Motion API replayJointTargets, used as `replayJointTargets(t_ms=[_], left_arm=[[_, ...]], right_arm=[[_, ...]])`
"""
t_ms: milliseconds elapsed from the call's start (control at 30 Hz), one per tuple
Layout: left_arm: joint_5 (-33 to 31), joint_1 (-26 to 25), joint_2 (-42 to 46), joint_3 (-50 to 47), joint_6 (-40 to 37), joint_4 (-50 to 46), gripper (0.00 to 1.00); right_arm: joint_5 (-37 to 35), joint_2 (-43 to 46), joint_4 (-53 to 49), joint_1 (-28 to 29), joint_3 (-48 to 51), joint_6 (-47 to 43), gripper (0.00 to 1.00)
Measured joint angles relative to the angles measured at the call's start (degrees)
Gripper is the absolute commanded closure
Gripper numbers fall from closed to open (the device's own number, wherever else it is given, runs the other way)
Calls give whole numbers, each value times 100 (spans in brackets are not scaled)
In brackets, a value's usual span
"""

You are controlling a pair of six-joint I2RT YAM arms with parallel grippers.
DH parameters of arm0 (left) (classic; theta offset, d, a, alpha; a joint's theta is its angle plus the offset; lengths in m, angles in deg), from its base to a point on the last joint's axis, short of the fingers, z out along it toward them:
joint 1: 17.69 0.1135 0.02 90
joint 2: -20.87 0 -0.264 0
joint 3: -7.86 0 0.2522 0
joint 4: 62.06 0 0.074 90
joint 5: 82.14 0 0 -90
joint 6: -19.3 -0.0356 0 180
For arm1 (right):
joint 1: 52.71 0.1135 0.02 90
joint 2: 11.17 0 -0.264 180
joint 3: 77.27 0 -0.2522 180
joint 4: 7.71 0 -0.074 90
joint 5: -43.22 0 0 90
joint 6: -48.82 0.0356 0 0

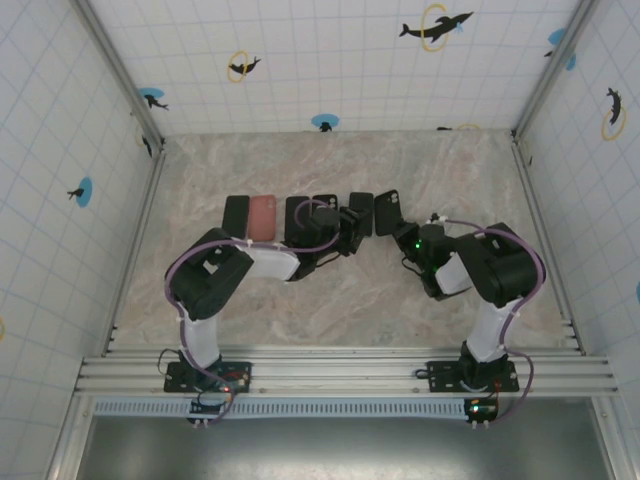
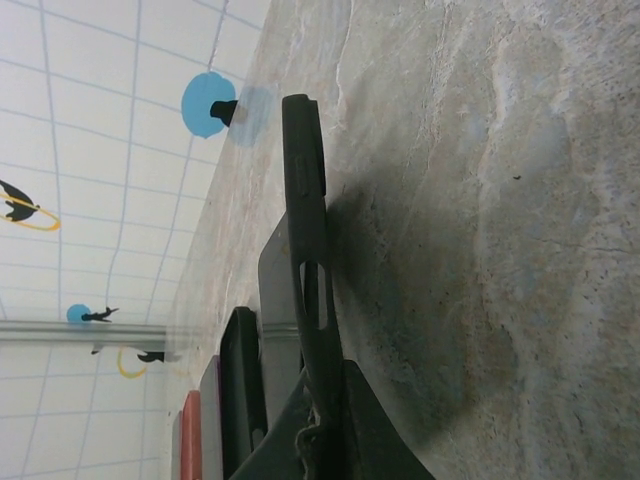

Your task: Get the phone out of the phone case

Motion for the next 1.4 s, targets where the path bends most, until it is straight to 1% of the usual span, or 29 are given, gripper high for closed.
replayJointTargets(t_ms=[100, 200, 267, 633, 767, 833, 933, 1000, 1067, 1100, 1233, 1333, 1400], left_arm=[[20, 46, 55, -17, -85, -17, 27], [46, 92, 57, -17, -138, -28, 27], [59, 107, 57, -17, -151, -37, 27], [175, 162, 59, -17, -278, -85, 26], [201, 175, 59, -17, -299, -85, 25], [221, 175, 59, -17, -306, -85, 23], [236, 175, 63, -13, -356, -114, 17], [238, 175, 83, -13, -431, -155, 15], [238, 175, 138, -13, -479, -208, 14], [238, 175, 175, -13, -522, -232, 12], [240, 175, 330, -11, -647, -271, 11], [258, 175, 396, -11, -737, -275, 11], [289, 175, 431, -11, -789, -275, 8]], right_arm=[[11, 0, -46, 7, -24, -107, 76], [48, 2, -225, 9, -103, -293, 67], [79, 9, -398, 11, -186, -428, 63], [129, 319, -1484, 11, -476, -1488, 53], [131, 511, -1895, 13, -553, -1950, 47], [157, 584, -2131, 11, -658, -2173, 45], [240, 697, -2662, 7, -949, -2610, 37], [273, 868, -3042, -15, -1106, -2900, 35], [310, 1075, -3346, -101, -1172, -3136, 27], [323, 1191, -3526, -177, -1193, -3261, 27], [343, 1541, -4148, -402, -1226, -3624, 26], [352, 1812, -4555, -529, -1226, -3832, 18], [358, 2020, -4857, -621, -1226, -4002, 16]])
